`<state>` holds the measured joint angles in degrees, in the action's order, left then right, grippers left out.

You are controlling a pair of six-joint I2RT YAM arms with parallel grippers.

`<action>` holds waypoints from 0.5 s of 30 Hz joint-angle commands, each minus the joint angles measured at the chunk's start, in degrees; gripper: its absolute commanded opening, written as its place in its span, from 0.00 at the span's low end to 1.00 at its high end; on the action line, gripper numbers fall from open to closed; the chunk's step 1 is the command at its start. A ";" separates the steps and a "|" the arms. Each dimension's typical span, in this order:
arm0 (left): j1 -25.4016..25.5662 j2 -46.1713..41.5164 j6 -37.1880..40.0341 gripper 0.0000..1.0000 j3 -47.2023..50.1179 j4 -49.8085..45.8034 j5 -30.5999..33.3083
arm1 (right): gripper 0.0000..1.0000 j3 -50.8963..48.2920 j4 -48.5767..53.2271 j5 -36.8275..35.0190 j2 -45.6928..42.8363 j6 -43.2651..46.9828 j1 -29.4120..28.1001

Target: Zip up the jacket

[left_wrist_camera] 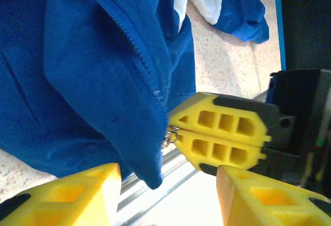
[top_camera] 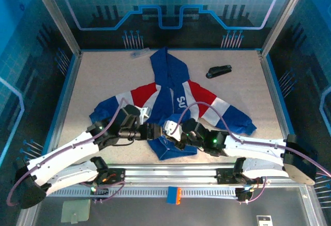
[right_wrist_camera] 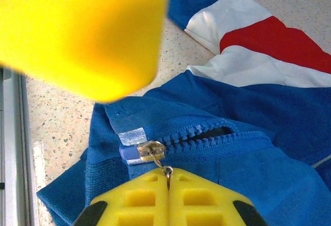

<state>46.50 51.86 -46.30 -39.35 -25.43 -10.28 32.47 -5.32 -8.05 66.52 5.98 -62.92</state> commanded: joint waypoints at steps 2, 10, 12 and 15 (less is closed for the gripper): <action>2.50 -1.85 -3.71 0.52 5.20 10.02 5.48 | 0.00 -0.45 -1.45 1.18 0.54 -0.97 0.84; 4.56 -0.84 -6.57 0.39 8.91 16.74 6.94 | 0.00 -0.31 -1.62 1.68 0.97 -1.03 1.22; 4.64 -0.87 -7.05 0.34 9.58 17.33 7.02 | 0.00 -0.21 -1.62 1.80 1.07 -1.13 1.25; 4.61 -0.86 -7.14 0.33 9.95 17.18 7.25 | 0.00 -0.12 -1.66 1.95 1.24 -1.14 1.35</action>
<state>50.81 51.00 -52.60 -30.28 -10.83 -4.27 32.47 -5.61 -6.92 67.24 5.72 -62.28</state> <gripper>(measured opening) 0.336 0.064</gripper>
